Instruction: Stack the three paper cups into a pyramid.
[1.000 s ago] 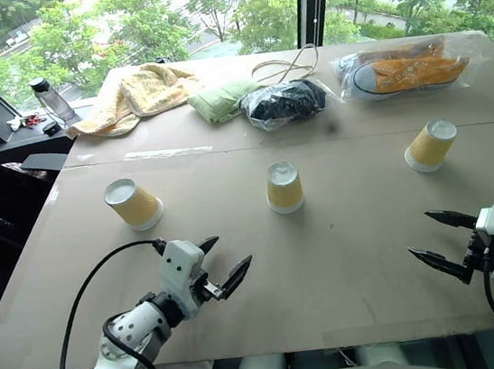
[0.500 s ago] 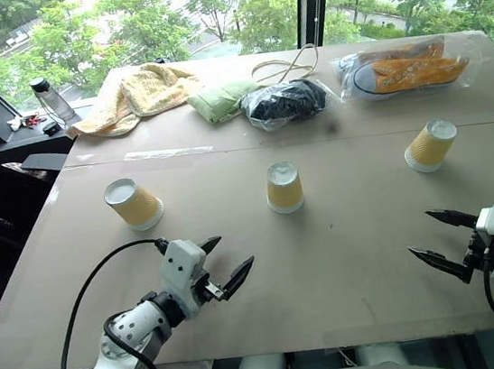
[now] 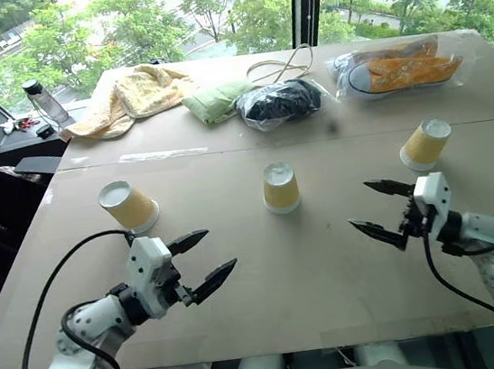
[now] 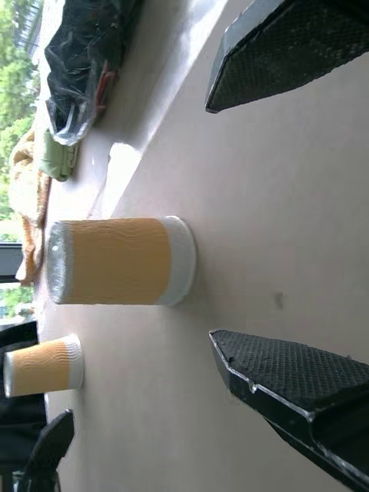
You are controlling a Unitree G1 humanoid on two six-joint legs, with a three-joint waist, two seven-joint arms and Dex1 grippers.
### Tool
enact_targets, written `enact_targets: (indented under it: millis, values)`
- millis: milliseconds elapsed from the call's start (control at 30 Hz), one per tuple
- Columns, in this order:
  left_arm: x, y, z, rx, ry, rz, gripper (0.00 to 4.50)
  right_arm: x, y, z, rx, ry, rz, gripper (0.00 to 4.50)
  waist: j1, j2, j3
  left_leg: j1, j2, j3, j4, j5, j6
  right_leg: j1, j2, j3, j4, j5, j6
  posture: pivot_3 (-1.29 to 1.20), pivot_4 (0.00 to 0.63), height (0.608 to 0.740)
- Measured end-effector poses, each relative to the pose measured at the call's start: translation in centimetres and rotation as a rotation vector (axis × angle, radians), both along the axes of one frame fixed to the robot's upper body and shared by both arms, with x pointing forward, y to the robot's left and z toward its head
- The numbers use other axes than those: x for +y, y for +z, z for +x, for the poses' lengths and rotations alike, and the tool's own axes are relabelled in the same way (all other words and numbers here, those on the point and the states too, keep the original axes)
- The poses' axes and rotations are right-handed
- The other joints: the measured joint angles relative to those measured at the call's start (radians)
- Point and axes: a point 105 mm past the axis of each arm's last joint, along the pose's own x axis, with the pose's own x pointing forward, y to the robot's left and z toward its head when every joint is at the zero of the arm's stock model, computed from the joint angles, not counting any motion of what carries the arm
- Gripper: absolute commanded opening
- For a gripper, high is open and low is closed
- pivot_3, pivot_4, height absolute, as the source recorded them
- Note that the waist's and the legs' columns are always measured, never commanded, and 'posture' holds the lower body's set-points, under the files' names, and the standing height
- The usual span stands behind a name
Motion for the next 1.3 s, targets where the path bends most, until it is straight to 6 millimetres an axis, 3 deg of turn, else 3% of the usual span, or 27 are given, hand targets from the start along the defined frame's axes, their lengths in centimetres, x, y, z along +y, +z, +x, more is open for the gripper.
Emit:
enact_targets:
  millis: [133,200,500,600,633,700,800,1033,1300]
  values:
    - [2.3,3.6,0.1,-0.021,-0.049,0.036,4.5,4.7,1.2,2.2,0.025,0.05,0.042,4.47,-0.004,-0.002,0.002,-0.001,0.0,0.0,-0.001,0.0,-0.001,-0.002,0.001,0.0,0.0,0.0,0.0,0.0,0.15,0.74]
    - [3.1,5.3,-0.1,-0.05,-0.064,0.058,4.5,6.8,1.7,2.3,0.02,0.102,0.052,4.47,-0.004,-0.002,0.002,-0.001,-0.001,0.0,-0.002,0.001,-0.001,-0.002,0.0,0.0,0.0,0.0,0.0,0.0,0.15,0.74]
    - [3.6,6.1,-0.4,-0.045,-0.077,0.056,4.5,10.2,1.9,4.2,0.035,0.119,0.033,4.47,-0.008,-0.001,0.003,0.0,-0.001,0.0,-0.003,0.002,-0.003,-0.003,0.0,0.0,0.001,0.0,0.0,0.0,0.15,0.74]
    - [3.7,6.1,-0.3,-0.049,-0.073,0.054,4.5,10.6,1.5,4.5,0.044,0.119,0.01,4.47,-0.011,-0.001,0.003,0.0,-0.001,-0.001,-0.005,0.002,-0.004,-0.003,0.0,0.0,0.001,0.0,0.0,0.0,0.15,0.74]
    - [3.7,6.1,-0.3,-0.05,-0.072,0.052,4.5,10.6,1.4,4.6,0.041,0.113,-0.002,4.23,-0.014,-0.001,0.003,0.0,-0.001,-0.001,-0.005,0.002,-0.004,-0.003,0.0,0.0,0.001,0.0,0.0,0.0,0.15,0.74]
    - [3.7,6.1,-0.3,-0.051,-0.071,0.05,4.5,10.7,1.4,4.8,0.04,0.105,-0.007,3.64,-0.019,-0.001,0.003,0.0,-0.001,-0.001,-0.006,0.004,-0.007,-0.003,0.0,0.0,0.001,0.0,0.0,0.0,0.15,0.74]
    - [3.6,6.4,-0.1,-0.062,-0.073,0.051,4.5,10.8,1.3,4.9,0.043,0.105,-0.006,2.26,-0.028,-0.001,0.003,0.0,-0.001,-0.001,-0.007,0.005,-0.008,-0.004,0.0,0.0,0.001,0.001,0.0,0.0,0.15,0.74]
    - [3.3,6.4,0.2,-0.069,-0.078,0.052,4.5,10.6,1.4,5.0,0.04,0.092,-0.002,2.21,-0.03,-0.001,0.003,0.0,-0.001,-0.001,-0.009,0.004,-0.008,-0.005,0.0,0.0,0.001,0.003,0.004,0.0,0.15,0.74]
    - [2.6,6.2,0.7,-0.054,-0.097,0.047,4.5,7.6,1.7,5.7,0.05,0.045,-0.033,2.21,-0.029,-0.001,0.003,0.0,-0.001,-0.001,-0.009,0.004,-0.007,-0.005,0.0,0.001,0.001,0.003,0.003,0.0,0.15,0.74]
